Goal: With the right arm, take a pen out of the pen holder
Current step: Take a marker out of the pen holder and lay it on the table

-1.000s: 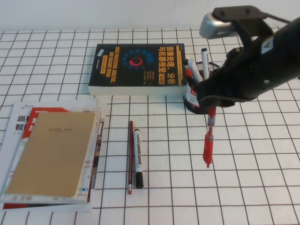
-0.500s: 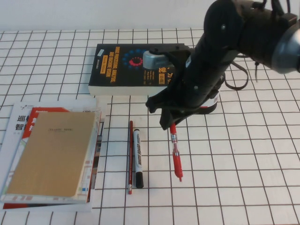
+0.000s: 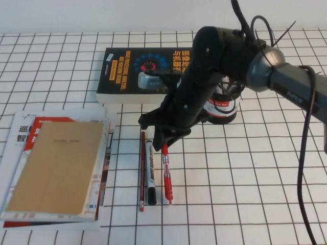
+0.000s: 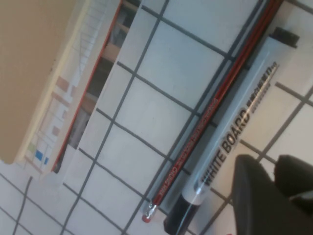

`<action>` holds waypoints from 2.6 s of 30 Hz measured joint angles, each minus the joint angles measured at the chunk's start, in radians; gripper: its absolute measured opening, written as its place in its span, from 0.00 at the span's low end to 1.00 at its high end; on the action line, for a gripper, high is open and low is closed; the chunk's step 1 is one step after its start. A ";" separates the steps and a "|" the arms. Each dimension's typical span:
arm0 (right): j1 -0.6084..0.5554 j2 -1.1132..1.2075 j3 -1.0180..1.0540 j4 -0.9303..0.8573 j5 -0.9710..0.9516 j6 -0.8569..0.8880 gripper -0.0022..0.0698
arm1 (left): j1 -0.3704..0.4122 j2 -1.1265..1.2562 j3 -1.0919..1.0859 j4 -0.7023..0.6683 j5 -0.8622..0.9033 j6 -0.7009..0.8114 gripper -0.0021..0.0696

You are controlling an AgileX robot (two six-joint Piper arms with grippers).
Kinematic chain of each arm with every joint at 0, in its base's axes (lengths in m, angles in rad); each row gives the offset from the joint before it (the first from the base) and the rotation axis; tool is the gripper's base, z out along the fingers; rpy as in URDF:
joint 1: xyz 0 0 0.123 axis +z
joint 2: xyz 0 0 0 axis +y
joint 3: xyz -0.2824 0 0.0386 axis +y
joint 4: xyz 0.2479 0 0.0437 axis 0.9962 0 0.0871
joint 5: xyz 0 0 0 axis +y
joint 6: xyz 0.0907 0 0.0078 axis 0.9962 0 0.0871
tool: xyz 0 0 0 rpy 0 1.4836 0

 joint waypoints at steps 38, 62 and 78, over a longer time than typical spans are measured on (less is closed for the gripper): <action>0.023 -0.077 0.021 -0.034 -0.108 -0.007 0.26 | 0.000 0.000 0.000 0.000 0.000 0.000 0.02; 0.032 -1.084 0.913 -0.131 -0.317 -0.046 0.01 | 0.000 0.000 0.000 0.000 0.000 0.000 0.02; 0.032 -1.288 1.167 -0.222 -0.299 -0.171 0.01 | 0.000 0.000 0.000 0.000 0.000 0.000 0.02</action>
